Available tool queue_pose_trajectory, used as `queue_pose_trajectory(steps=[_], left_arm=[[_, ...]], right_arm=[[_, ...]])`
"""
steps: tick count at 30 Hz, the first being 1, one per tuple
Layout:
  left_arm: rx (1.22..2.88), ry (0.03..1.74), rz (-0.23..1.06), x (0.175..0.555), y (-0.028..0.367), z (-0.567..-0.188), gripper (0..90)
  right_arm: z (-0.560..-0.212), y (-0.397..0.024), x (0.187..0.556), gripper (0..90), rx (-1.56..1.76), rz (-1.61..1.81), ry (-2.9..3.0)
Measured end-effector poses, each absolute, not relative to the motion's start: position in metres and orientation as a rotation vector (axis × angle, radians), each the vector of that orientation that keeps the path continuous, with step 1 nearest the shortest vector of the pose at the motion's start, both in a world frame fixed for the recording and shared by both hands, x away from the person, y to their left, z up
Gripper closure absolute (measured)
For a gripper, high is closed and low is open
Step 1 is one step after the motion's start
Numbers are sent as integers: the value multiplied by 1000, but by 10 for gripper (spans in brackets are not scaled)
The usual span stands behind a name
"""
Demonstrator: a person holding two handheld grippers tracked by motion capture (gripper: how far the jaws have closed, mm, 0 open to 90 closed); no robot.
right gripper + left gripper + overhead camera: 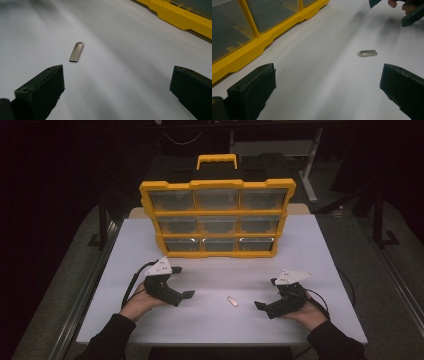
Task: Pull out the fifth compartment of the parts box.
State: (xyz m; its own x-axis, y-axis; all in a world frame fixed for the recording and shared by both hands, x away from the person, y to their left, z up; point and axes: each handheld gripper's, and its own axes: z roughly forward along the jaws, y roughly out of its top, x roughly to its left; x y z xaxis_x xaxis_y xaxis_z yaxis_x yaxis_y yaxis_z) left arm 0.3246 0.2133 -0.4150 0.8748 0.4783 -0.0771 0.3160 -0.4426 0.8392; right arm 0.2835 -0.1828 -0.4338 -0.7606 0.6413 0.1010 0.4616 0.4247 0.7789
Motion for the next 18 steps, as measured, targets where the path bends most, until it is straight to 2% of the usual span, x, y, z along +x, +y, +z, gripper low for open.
queue_pose_trajectory(steps=[18], left_arm=[[2069, 560, 209, 331, 204, -415, 1]], right_arm=[[-434, -182, 284, 0, 967, 1246, 2471]])
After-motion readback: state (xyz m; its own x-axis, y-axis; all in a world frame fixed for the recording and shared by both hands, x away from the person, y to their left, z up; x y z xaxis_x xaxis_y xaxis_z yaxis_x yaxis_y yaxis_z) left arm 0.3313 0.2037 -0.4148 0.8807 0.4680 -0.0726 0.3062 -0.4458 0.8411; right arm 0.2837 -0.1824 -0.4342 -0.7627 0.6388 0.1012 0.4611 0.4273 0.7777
